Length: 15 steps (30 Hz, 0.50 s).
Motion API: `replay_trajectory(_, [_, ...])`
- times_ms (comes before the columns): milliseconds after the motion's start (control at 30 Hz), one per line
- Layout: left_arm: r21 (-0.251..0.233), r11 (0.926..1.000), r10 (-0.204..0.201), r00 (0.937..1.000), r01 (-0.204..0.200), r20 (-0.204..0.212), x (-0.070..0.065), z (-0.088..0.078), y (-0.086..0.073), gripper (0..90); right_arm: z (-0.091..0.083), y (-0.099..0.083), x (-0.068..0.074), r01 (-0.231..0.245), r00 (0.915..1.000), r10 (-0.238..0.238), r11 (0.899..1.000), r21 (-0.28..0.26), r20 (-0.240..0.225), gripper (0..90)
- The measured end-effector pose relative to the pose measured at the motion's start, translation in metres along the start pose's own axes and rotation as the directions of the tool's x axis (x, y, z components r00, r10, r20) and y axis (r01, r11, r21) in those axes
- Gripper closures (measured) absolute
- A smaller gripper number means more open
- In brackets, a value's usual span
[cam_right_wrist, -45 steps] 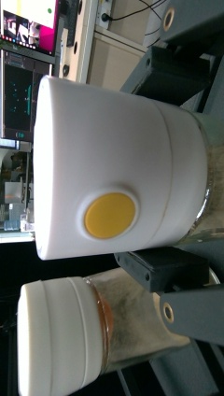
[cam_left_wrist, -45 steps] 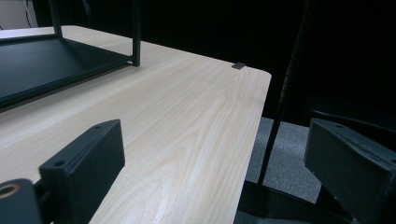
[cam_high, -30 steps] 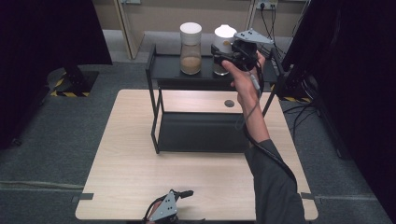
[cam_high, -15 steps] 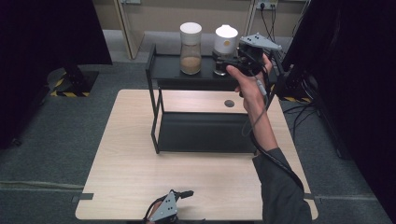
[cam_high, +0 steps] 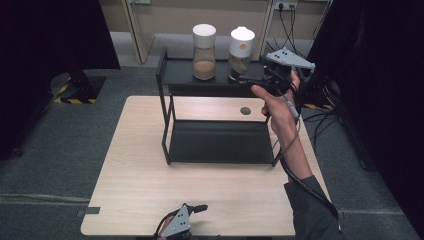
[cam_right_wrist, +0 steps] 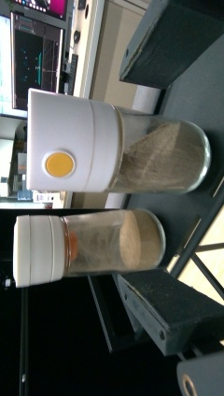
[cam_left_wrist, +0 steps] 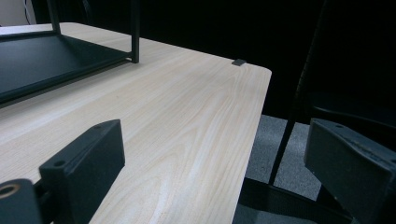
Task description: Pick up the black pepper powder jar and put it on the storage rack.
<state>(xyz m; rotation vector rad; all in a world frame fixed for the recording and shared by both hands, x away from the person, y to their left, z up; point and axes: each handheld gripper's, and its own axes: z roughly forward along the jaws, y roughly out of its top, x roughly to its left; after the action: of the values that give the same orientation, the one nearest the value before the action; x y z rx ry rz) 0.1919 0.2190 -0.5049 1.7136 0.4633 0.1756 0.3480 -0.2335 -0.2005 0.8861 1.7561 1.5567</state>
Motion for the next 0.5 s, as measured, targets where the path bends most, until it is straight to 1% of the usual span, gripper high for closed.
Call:
replay_trajectory(67, [0.001,1.0000,0.000,1.0000,0.000,0.000,0.000,0.000,0.000,4.6,-0.008,-0.004,0.000,-0.013,0.9998,0.013,1.000,-0.017,-0.017,3.2])
replay_trajectory(100, [0.002,1.0000,0.000,1.0000,0.000,0.000,0.000,0.000,0.000,4.6,-0.008,-0.004,0.000,-0.013,0.9998,0.013,1.000,-0.017,-0.017,3.2])
replay_trajectory(200, [0.005,1.0000,0.000,1.0000,0.000,0.003,0.000,0.001,0.000,4.6,-0.013,-0.008,0.001,-0.021,0.9990,0.020,1.000,-0.022,-0.040,2.4])
replay_trajectory(300, [0.009,1.0000,0.001,1.0000,-0.001,0.004,-0.001,0.001,0.000,4.6,-0.017,-0.013,0.002,-0.017,0.9979,0.015,1.000,-0.025,-0.063,1.5])
replay_trajectory(333, [0.008,1.0000,0.001,1.0000,-0.001,0.005,-0.001,0.001,0.000,4.6,-0.020,-0.016,0.002,-0.039,0.9957,0.037,0.999,-0.030,-0.085,0.3])
replay_trajectory(500, [0.010,0.9999,-0.003,1.0000,0.003,0.005,0.000,0.002,0.000,4.6,-0.023,-0.023,0.003,-0.040,0.9940,0.036,0.998,-0.040,-0.103,0.3])
